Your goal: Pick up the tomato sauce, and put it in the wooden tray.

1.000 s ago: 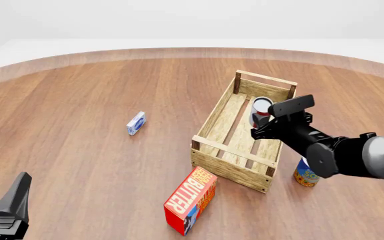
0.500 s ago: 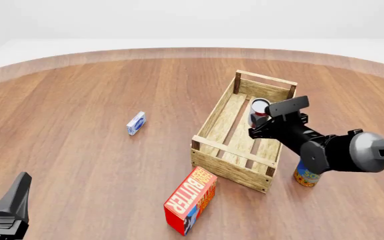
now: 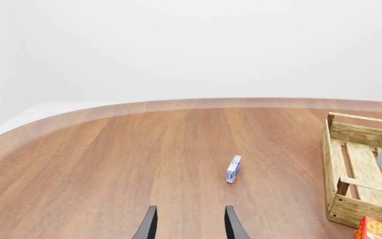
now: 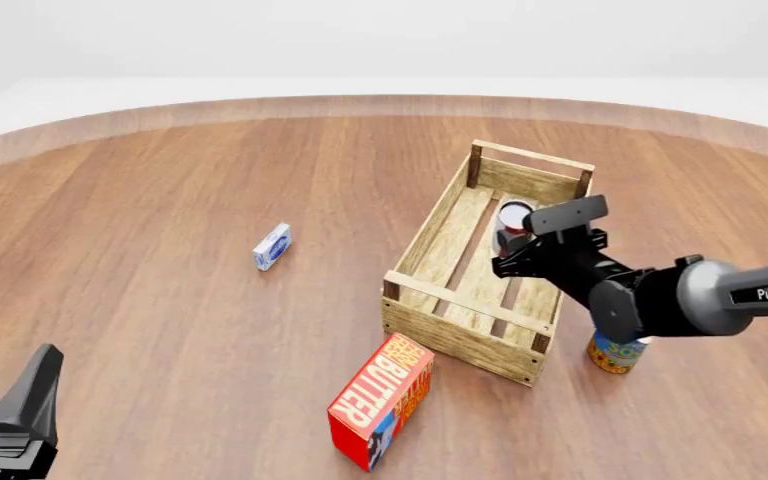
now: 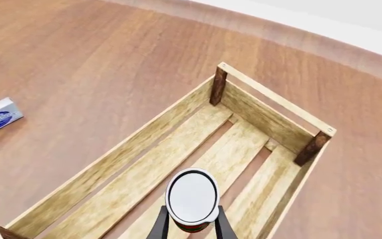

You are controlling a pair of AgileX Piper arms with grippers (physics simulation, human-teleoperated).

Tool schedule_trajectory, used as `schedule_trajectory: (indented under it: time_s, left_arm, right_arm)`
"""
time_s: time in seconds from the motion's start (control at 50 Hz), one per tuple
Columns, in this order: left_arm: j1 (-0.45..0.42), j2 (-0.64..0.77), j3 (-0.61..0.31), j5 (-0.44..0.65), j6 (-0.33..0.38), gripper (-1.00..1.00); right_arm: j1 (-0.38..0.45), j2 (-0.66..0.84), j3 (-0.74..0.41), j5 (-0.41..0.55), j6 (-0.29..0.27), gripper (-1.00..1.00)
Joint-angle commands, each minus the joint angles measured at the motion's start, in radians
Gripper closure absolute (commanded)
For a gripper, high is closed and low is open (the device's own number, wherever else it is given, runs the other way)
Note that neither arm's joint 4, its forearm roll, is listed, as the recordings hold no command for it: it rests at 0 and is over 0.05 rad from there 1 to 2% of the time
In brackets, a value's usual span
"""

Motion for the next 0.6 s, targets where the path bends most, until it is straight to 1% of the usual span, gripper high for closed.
schedule_trajectory:
  time_s: [0.02, 0.6]
  left_arm:
    - [0.000, 0.000, 0.000, 0.000, 0.000, -1.00]
    - [0.000, 0.000, 0.000, 0.000, 0.000, -1.00]
  right_arm:
    - [0.000, 0.029, -0.023, -0.012, 0.016, 1.00]
    - [-0.002, 0.105, -0.072, -0.033, 0.020, 1.00]
